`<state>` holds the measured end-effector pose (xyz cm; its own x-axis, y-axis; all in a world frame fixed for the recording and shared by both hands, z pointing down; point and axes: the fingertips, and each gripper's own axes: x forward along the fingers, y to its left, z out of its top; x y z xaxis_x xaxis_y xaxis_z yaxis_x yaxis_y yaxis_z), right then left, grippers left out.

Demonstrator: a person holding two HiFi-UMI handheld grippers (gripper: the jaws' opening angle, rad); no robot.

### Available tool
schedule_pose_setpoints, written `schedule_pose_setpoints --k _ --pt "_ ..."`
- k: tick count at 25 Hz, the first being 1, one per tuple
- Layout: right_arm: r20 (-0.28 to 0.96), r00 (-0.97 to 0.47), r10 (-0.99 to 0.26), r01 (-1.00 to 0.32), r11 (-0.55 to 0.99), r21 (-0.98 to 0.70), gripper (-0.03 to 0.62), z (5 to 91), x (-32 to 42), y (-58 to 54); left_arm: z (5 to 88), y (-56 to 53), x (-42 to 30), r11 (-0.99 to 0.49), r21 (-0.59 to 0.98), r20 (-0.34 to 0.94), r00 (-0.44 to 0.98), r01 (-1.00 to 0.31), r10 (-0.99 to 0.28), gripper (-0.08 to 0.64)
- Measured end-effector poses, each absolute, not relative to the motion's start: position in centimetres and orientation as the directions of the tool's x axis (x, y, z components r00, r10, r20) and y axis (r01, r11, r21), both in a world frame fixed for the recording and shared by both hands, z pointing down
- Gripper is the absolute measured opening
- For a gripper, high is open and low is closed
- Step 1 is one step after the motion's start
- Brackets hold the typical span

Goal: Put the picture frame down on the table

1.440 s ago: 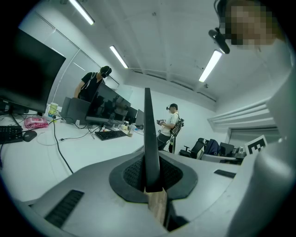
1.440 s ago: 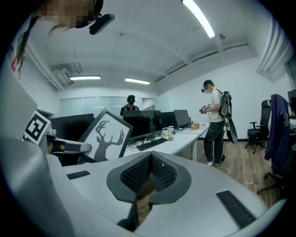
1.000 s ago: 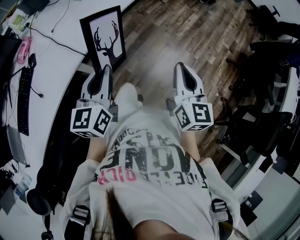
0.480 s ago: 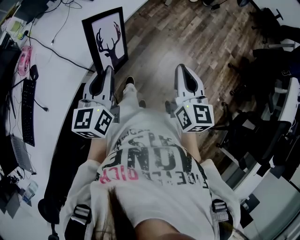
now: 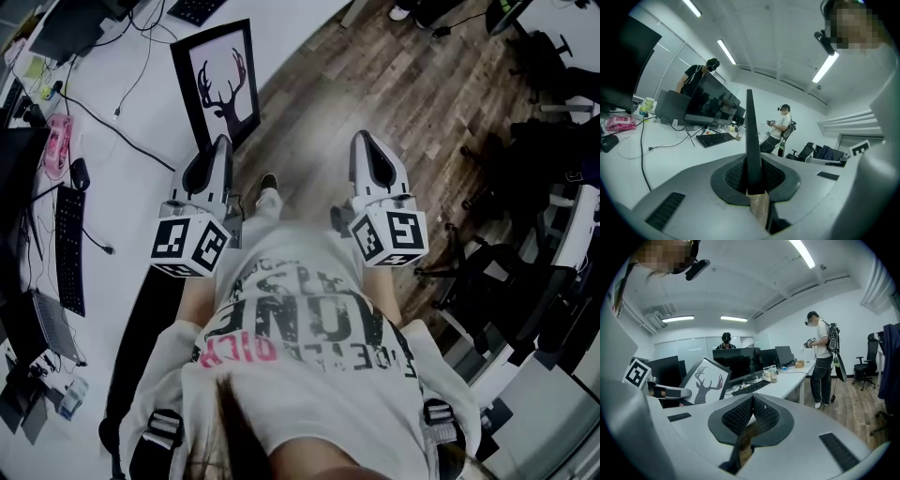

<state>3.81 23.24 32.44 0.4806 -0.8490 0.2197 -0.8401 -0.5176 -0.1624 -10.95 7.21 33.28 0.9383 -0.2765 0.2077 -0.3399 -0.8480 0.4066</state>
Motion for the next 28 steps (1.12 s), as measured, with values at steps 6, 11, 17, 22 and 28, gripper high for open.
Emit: schedule_pose_setpoints --k 6,11,17,22,28 --pt "0.225 0.478 -0.849 -0.841 -0.516 -0.162 0.001 32.5 4.5 20.5 33.5 4.1 -10.5 -0.845 0.406 0.209 0.935 -0.349 -0.286 0.026" --pt "0.224 0.464 -0.857 -0.850 -0.502 -0.159 0.000 32.4 5.0 19.1 33.5 2.9 -10.3 -0.840 0.405 0.209 0.931 -0.362 -0.300 0.026" --pt "0.221 0.438 -0.872 -0.865 -0.475 -0.160 0.000 32.4 5.9 17.4 33.7 1.9 -9.7 -0.828 0.406 0.218 0.921 -0.386 -0.323 0.026" --pt "0.233 0.398 -0.887 -0.881 -0.441 -0.173 0.000 33.0 7.6 15.7 33.9 1.1 -8.6 -0.808 0.411 0.229 0.906 -0.422 -0.356 0.026" --pt "0.258 0.304 -0.917 -0.913 -0.358 -0.196 0.000 33.9 11.8 11.9 34.5 -0.8 -5.6 -0.753 0.431 0.249 0.867 -0.497 -0.431 0.026"
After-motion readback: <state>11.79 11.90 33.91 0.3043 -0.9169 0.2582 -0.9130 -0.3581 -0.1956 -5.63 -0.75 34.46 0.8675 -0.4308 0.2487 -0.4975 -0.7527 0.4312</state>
